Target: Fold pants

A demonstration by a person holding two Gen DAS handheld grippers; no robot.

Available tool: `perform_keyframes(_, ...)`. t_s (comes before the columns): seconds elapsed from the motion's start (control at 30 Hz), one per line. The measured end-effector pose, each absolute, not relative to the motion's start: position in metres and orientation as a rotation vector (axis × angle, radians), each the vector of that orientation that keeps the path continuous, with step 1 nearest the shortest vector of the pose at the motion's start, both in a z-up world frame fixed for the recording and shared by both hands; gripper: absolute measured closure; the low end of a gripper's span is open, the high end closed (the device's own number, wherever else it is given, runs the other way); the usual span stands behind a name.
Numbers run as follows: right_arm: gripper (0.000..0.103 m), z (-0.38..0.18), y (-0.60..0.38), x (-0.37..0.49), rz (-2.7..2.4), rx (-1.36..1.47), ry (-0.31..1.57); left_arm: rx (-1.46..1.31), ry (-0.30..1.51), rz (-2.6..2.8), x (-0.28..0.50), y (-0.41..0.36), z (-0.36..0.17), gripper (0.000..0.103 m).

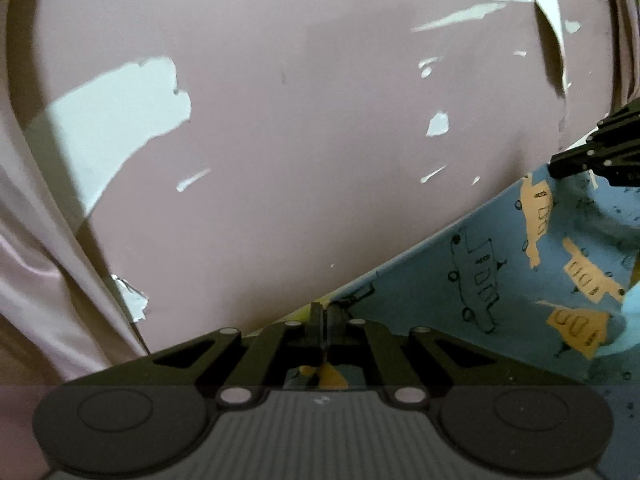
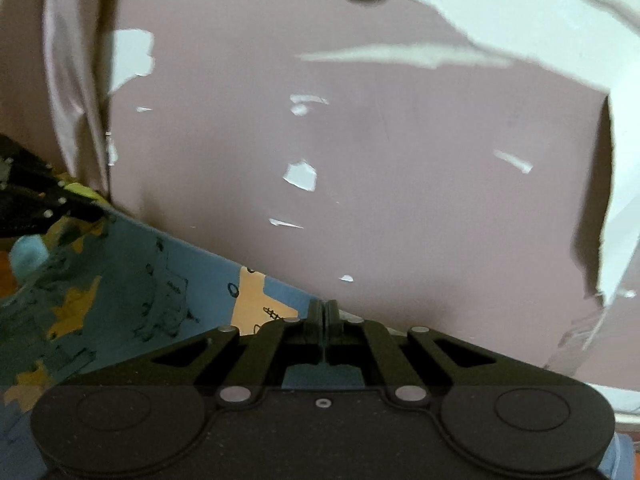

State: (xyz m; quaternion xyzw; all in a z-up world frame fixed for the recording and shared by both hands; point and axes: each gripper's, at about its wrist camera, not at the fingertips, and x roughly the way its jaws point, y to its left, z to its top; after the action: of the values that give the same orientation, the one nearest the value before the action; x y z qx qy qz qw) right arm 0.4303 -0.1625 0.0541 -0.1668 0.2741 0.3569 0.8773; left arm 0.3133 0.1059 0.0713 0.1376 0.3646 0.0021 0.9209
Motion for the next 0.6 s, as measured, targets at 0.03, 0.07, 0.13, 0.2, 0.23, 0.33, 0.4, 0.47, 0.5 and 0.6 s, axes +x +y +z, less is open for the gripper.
perform_keyframes(0.03,0.103,0.059,-0.164,0.425,0.747,-0.355,0.568,0.283,0.747,0.002,0.312,0.105,0.074,0.102)
perform_keyframes(0.07,0.103,0.063,-0.165,0.421,0.75,-0.36,0.567,0.285,0.745,-0.001,0.309,0.104,0.077,0.102)
perform_keyframes(0.13,0.103,0.071,-0.168,0.413,0.753,-0.37,0.57,0.282,0.745,-0.003,0.304,0.102,0.083,0.102)
perform_keyframes(0.2,0.103,0.08,-0.17,0.404,0.752,-0.377,0.567,0.265,0.748,-0.008,0.299,0.102,0.089,0.102)
perform_keyframes(0.23,0.103,0.084,-0.172,0.399,0.753,-0.38,0.567,0.257,0.748,-0.01,0.296,0.102,0.09,0.102)
perform_keyframes(0.33,0.103,0.095,-0.176,0.383,0.753,-0.406,0.558,0.238,0.747,-0.017,0.289,0.102,0.097,0.102)
perform_keyframes(0.4,0.103,0.102,-0.178,0.372,0.757,-0.426,0.549,0.239,0.742,-0.022,0.285,0.1,0.102,0.102)
perform_keyframes(0.47,0.103,0.108,-0.18,0.363,0.758,-0.461,0.536,0.249,0.735,-0.031,0.278,0.099,0.107,0.102)
perform_keyframes(0.5,0.103,0.11,-0.182,0.359,0.759,-0.474,0.531,0.254,0.734,-0.035,0.275,0.099,0.109,0.102)
perform_keyframes(0.6,0.103,0.118,-0.184,0.348,0.766,-0.503,0.52,0.259,0.728,-0.042,0.264,0.094,0.115,0.102)
